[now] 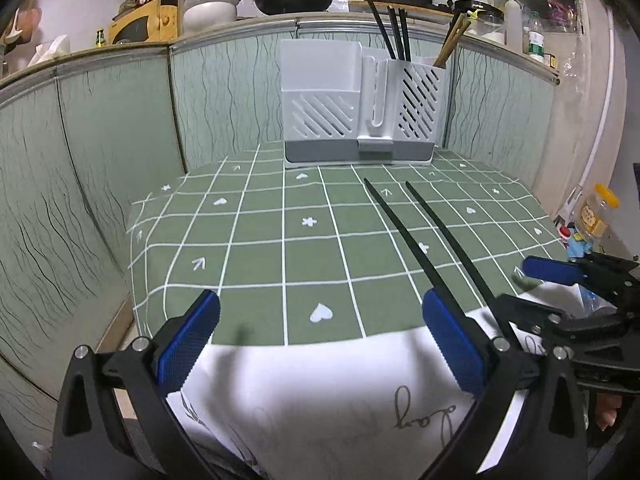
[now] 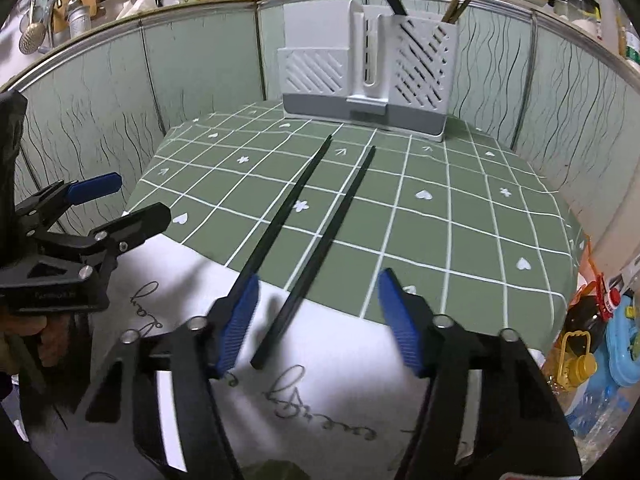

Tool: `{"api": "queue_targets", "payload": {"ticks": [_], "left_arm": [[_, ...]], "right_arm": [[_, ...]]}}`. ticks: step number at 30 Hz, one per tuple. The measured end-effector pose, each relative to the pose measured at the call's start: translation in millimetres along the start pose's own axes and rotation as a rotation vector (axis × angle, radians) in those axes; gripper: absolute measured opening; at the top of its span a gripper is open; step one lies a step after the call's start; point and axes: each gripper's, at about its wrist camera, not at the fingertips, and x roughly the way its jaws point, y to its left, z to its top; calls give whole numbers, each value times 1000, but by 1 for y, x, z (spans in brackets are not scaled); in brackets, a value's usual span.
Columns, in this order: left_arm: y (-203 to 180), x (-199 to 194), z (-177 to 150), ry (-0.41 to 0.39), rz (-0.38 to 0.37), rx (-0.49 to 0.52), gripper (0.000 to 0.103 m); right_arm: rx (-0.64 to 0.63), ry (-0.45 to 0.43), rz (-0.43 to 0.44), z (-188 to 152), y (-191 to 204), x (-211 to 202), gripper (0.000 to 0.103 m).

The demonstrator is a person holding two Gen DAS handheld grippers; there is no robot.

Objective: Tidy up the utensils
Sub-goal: 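Close the right tool on a black chopstick while the left tool grasps the other one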

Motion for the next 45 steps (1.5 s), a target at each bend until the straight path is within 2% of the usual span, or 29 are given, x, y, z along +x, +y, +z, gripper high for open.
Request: {"api": "queue_targets", "payload": {"ticks": [4,9,15,21,30,33,35,39,40,42,44,45], "left_arm": [[-1,2,-4,10,-5,3,99],[-1,3,-6,22,-13,-1,99],[-3,4,-6,30,-27,6,99],[-10,3,-6,36,-55,17,99],[-38,9,-2,47,-114,77,99],[-49,13,0,43,-107,98,97],[-56,20,1,61,-112,107,85],[-67,34,2,105,-90,113,67],[-69,38,2,118,-91,110,60],[-71,42,2,121,-89,109,53],[-75,44,5,120,-100,124,35],[-77,45,5,120,-104,131,29]], "right_arm": [[24,37,-12,0,1,14,35],[47,38,-18,2,2,17,11],[88,50,-40,4,-9,20,6],[115,54,-76,2,-26,18,6],[119,54,-111,0,-40,15,6],[118,57,-110,0,-45,14,6],[116,58,-108,-1,-47,13,6],[119,58,-108,-3,-51,10,6],[120,58,-110,-4,-51,9,6],[121,57,-120,-5,-52,8,6],[122,58,-122,-5,-52,8,6],[124,58,-122,-5,-52,8,6]]}}
